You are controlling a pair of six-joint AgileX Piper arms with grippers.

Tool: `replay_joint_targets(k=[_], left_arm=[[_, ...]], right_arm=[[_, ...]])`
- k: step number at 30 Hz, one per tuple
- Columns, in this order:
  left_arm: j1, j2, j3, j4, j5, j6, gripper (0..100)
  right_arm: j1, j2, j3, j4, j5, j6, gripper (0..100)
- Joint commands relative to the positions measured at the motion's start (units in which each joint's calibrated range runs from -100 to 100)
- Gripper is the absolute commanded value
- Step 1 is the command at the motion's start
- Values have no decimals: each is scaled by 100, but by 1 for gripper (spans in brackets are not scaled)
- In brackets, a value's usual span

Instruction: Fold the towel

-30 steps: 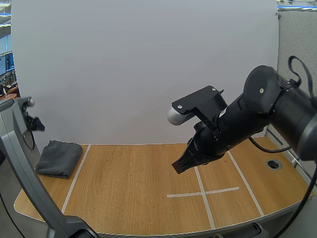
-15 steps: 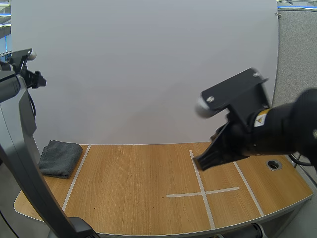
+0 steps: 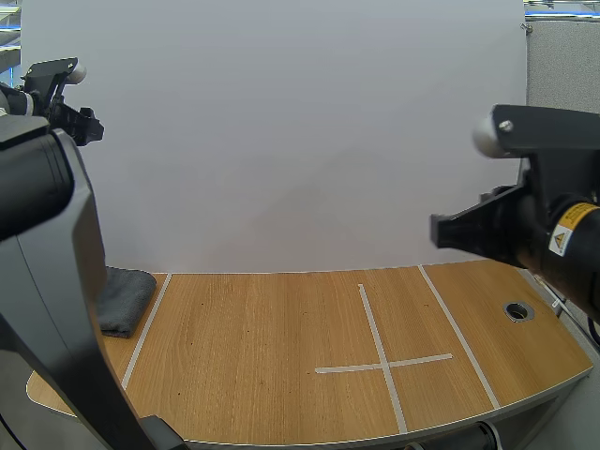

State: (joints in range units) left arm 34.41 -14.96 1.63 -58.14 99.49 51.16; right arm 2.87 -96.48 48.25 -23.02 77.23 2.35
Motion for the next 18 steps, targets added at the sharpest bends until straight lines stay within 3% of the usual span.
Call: replay_joint_targets(k=[1,11,18], left_arm=[[-21,-222,261,-125,51,40,100],[-21,-618,543,-135,51,40,100],[-21,-867,543,-75,51,40,100]], right_arm=[[7,-162,86,-648,-573,543,0],[7,-238,2088,-897,-3325,528,0],[7,-250,3313,-621,-4247,528,0]])
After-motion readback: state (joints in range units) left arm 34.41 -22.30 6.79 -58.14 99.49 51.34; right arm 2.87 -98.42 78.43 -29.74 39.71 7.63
